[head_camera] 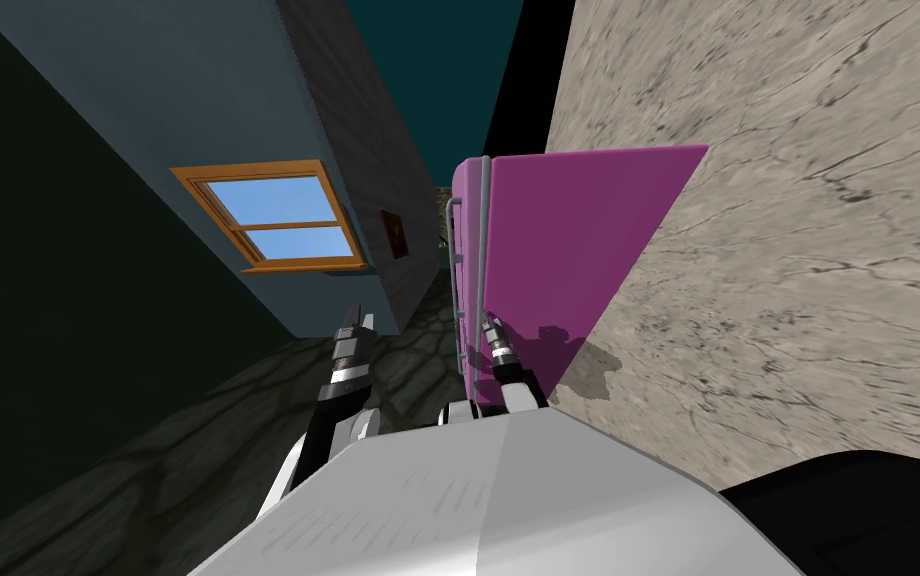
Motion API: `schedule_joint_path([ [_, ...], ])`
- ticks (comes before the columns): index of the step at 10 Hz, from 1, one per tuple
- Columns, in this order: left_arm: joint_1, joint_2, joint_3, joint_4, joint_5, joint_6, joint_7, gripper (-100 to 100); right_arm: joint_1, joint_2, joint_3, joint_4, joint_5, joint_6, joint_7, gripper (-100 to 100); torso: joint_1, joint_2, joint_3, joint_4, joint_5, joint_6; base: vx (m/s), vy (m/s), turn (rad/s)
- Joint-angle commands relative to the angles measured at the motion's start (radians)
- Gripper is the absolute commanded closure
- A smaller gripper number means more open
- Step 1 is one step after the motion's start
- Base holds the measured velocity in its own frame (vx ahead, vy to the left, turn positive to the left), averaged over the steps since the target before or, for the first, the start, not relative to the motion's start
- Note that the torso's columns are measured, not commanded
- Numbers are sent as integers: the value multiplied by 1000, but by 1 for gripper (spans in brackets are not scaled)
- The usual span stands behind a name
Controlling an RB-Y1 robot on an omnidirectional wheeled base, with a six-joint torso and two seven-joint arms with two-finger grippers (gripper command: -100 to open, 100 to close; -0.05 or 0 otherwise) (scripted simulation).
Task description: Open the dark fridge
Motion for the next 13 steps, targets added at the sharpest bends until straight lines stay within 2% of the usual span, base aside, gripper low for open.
schedule_joint_path([
  [1, 0, 0, 0, 0, 0, 0, 0, 0, 1, 4, 27, 25, -61, -6, -60, -100, 0, -1, -1, 0, 0, 1, 19, 7, 27],
  [2, 0, 0, 0, 0, 0, 0, 0, 0, 1, 4, 27, 25, -71, -6, -60, -100, 0, -4, -2, -2, 0, 0, 9, 3, 4],
  [4, 0, 0, 0, 0, 0, 0, 0, 0, -8, 26, 43, 48, -139, -20, -115, -100, 1, -7, -4, -2, 0, -1, 10, 7, 65],
  [5, 0, 0, 0, 0, 0, 0, 0, 0, -8, 26, 43, 48, -143, -20, -115, -100, 2, -9, -5, -4, -1, -4, 20, 1, -4],
  [8, 0, 0, 0, 0, 0, 0, 0, 0, -20, 78, 62, 78, -232, -41, -185, -100, 6, -16, -9, -6, 0, -6, 15, 11, 34],
  [11, 0, 0, 0, 0, 0, 0, 0, 0, -24, 102, 68, 87, -262, -47, -205, -100, 10, -22, -12, -7, -1, -13, 6, -1, 2],
  [13, 0, 0, 0, 0, 0, 0, 0, 0, -29, 161, 76, 100, -303, -56, -236, -100, 11, -23, -13, -7, 0, -12, 8, 12, 95],
])
